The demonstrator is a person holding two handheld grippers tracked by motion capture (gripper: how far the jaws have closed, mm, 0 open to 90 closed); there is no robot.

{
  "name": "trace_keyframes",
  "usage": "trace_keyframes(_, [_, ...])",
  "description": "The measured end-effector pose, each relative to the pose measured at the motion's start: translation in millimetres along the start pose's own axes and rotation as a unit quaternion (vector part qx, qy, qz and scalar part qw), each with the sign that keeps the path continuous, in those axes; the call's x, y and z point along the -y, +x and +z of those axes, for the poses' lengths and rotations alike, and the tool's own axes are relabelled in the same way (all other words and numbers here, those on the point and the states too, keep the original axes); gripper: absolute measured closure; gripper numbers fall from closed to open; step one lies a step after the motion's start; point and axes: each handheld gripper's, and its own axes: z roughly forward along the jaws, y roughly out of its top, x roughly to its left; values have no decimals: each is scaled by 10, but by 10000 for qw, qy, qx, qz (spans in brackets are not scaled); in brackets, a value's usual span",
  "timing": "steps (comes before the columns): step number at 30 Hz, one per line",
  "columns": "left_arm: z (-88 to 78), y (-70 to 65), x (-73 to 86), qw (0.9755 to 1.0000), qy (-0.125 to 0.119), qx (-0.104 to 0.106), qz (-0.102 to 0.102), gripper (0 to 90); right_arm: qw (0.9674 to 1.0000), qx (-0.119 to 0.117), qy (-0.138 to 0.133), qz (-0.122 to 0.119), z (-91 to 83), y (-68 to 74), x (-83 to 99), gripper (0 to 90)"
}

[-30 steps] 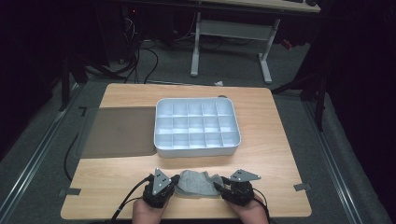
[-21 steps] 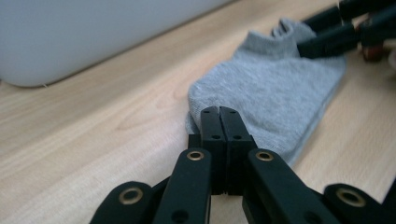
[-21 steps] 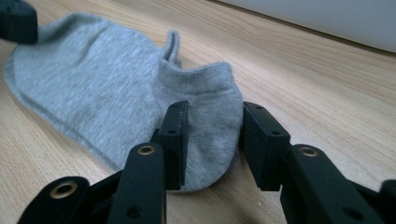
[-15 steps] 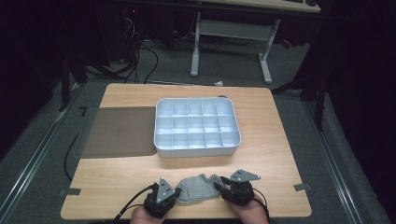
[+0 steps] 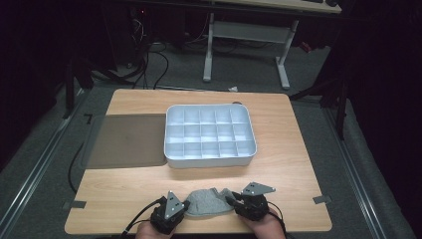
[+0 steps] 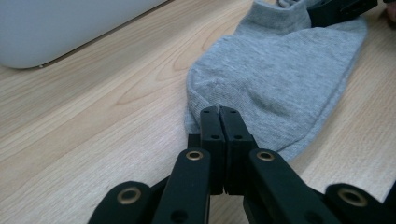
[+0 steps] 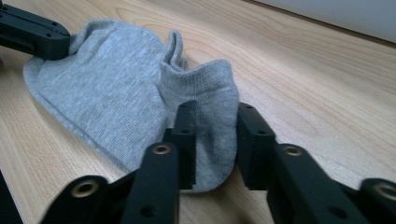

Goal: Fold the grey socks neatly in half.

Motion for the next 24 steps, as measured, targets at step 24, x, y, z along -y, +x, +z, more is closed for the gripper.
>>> trace_keyframes(24, [86, 104, -326, 9986, -347, 138, -383, 746, 9982, 78, -526, 278, -88, -127, -173, 861])
